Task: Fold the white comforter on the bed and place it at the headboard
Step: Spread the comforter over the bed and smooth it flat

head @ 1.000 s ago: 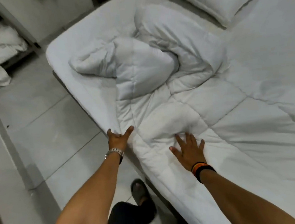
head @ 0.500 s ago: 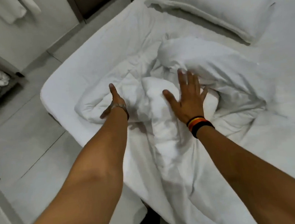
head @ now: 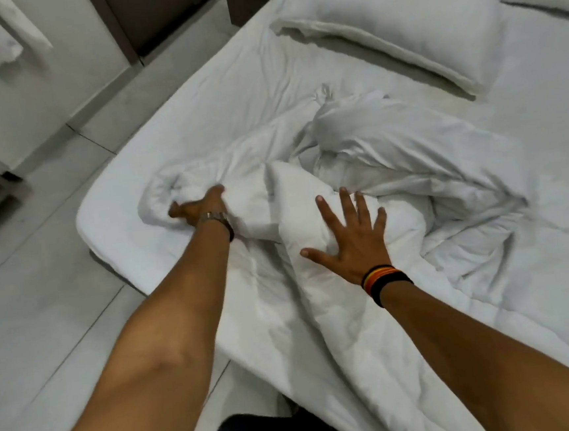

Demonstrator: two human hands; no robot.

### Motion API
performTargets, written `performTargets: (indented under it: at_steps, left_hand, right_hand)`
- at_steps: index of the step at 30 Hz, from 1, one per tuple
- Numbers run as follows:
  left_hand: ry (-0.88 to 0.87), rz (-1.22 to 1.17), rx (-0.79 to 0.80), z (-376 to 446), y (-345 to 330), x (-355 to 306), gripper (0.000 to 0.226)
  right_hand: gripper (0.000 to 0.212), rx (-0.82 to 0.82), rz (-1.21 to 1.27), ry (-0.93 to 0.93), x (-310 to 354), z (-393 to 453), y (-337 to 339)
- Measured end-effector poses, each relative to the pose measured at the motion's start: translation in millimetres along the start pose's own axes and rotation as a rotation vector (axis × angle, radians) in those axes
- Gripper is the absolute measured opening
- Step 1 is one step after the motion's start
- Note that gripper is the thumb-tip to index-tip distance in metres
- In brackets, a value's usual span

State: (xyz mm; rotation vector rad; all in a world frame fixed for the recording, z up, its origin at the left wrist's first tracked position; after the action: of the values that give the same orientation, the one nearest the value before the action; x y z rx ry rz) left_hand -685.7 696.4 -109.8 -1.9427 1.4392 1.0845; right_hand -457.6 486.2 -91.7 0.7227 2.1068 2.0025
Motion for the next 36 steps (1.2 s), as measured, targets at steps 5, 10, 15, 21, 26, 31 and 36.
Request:
performTargets:
  at_steps: [5,10,15,21,26,31,36]
  left_hand:
    - [-0.477,-0.121,0.024,105.1,30.5,-144.6,0.119]
    - [-0.448,0.16,0.126,226.8,104.5,-159.5,0.108]
    - [-0.055,0.572,0.058,312.8,158.3,-93.9,0.161]
    - [-0.12,0.884,-0.028,361.4,64.2,-180.8,0.149]
    - [-0.224,1.131,0.261,414.8,13.4,-190.3,0.159]
    - [-0.347,1.221,0.542,394.9,-24.7,-209.1,0.148]
    - [-0.257,1.108,0.685,379.9,-69.0,-199.7,0.146]
  right_hand:
    - [0.104,0.023,0.074,-0.014,64.2,33.8,-2.4]
    - [0.102,0.212,0.068,0.073,152.6,59.8,-96.4]
    - [0.078,0.047,0.157,-0.084,195.0,113.5,-108.5]
    - [0.082,-0.088,0.28,-0.176,235.0,254.5,-61.1]
    - [0.098,0.29,0.174,-0.274,235.3,286.4,-124.7]
    - [0.102,0.316,0.156,-0.304,243.3,262.4,-153.0]
    - [0.104,0.245,0.275,-0.428,258.3,275.5,-146.6]
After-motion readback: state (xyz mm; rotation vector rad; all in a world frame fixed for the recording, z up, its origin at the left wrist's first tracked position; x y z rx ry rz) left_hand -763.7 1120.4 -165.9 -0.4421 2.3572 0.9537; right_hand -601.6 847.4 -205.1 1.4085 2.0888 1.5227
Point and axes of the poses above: each hand's wrist, its own z-axis towards the middle knuckle, its own y-axis out of the back of the hand, x = y × z, the point moved 8 cm from there along z, towards the middle knuckle, and after that the axes turned 3 degrees about -y, right-handed, at the moved point
